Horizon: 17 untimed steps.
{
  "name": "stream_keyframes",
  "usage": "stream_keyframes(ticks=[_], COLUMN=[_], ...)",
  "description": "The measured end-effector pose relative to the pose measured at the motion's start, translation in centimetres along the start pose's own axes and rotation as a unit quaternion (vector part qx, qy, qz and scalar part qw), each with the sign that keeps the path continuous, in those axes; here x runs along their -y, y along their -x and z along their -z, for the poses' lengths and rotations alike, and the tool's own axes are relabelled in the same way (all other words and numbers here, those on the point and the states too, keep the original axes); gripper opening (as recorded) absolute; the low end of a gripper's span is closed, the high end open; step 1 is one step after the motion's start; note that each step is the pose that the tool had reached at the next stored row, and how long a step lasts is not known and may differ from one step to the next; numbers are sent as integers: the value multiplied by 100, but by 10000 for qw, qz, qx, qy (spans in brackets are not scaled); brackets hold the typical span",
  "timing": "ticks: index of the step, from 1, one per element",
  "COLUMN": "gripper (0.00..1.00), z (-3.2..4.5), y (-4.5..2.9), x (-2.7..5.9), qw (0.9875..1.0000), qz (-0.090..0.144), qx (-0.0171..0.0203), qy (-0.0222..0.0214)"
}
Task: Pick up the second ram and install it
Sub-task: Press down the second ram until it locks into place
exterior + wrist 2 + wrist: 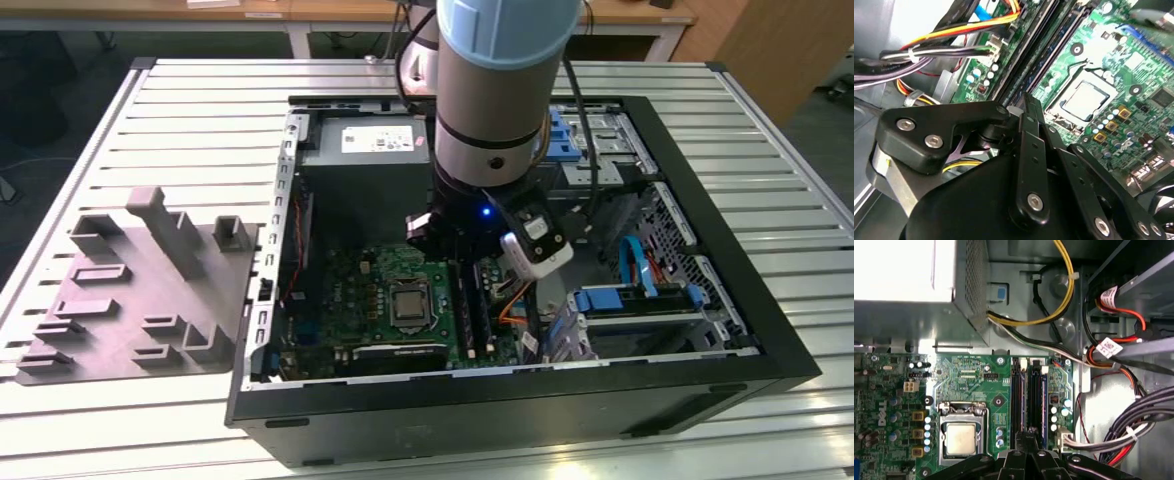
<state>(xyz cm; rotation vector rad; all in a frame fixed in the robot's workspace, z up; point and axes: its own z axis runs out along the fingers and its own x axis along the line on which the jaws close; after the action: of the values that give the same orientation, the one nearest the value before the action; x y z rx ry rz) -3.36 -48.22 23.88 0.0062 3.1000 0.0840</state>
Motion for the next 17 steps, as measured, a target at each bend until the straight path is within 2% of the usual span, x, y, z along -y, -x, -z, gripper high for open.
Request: stream_keyframes(ticks=[9, 17], gripper=[10, 10], z=[-34, -83], y=[-2, -4], x=[-219, -363], qw=[10000, 10000], qz=[0, 0], qx=[0, 0], qy=[3, 3])
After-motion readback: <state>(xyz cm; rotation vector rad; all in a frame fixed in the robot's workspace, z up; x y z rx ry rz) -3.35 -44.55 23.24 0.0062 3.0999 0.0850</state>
